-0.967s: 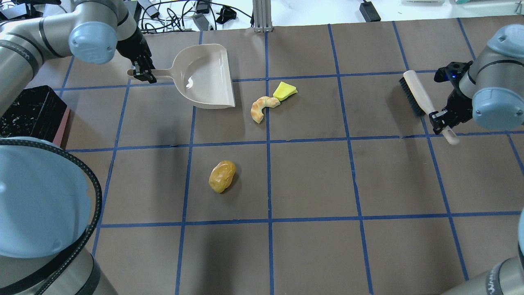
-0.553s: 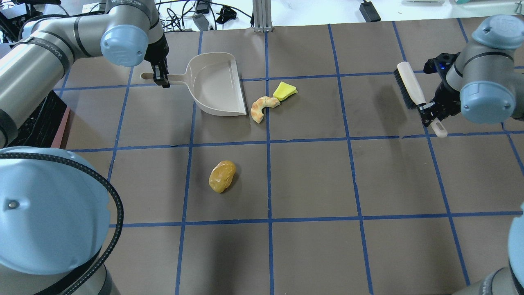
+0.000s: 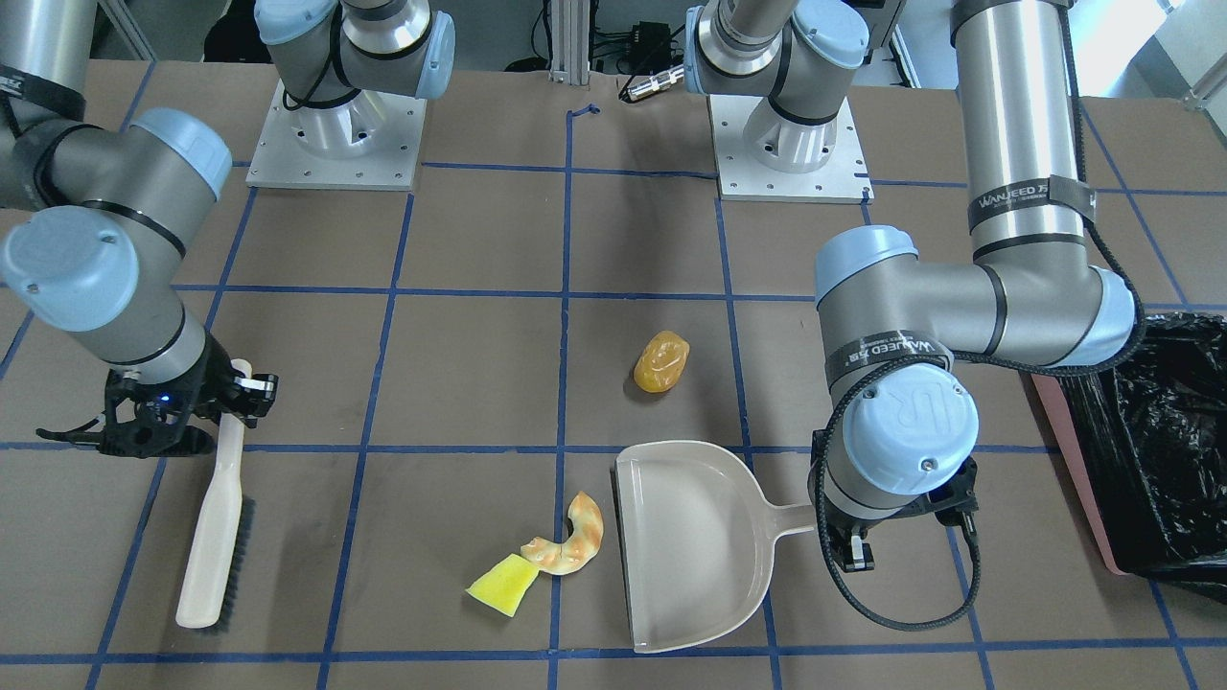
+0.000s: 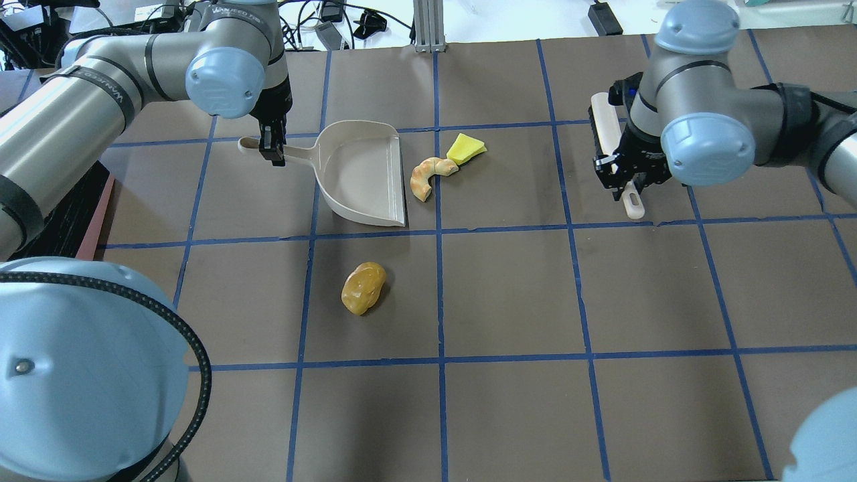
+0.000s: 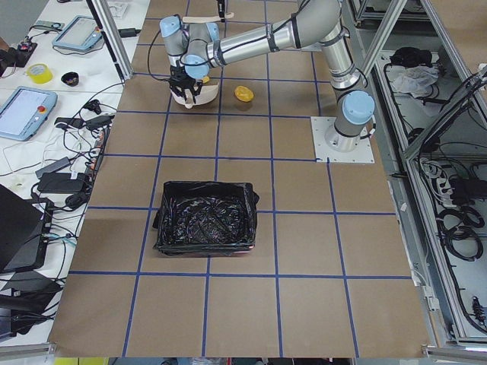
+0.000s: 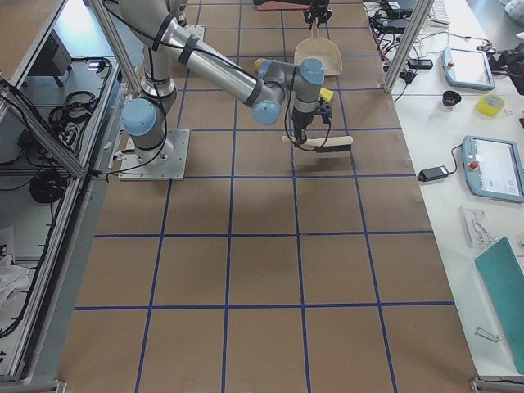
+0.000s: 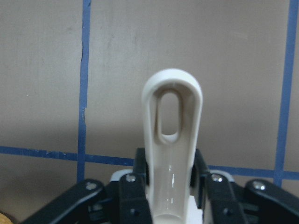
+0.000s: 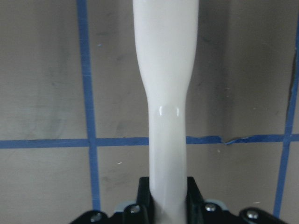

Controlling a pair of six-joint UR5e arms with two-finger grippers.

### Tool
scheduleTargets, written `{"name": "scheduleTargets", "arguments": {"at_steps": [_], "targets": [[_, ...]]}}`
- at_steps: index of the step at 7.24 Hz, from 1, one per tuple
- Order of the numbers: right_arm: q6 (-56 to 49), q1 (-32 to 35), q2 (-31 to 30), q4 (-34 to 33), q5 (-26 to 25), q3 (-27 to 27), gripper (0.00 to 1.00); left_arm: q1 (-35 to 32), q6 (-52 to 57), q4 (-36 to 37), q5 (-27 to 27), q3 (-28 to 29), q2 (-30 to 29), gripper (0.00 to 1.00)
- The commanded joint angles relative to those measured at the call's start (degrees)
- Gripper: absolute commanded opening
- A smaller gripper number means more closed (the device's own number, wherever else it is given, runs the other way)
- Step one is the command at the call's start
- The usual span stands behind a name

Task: Sweep and dump trash into bin
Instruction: 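Sweep the sponge and curled snack into the dustpan with the right gripper's brush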

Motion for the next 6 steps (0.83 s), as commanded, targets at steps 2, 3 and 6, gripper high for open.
{"name": "scheduleTargets", "arguments": {"at_steps": [2,3,6], "targets": [[11.6,8.8,0.6,0.6,0.9,-0.5,0.15,-2.3,-1.1,1.0,-0.4,-0.3,-0.2,0.0],[11.7,10.9,1.3,0.2,0.8,-0.7,0.15,-2.4,-1.5,2.5,-0.4,-0.3,-0.6,0.0],[7.9,13.0,7.8,-0.6,1.4,-6.3,0.15,-2.7,-2.4,2.8,-0.5,-0.3,-0.8,0.0]]}}
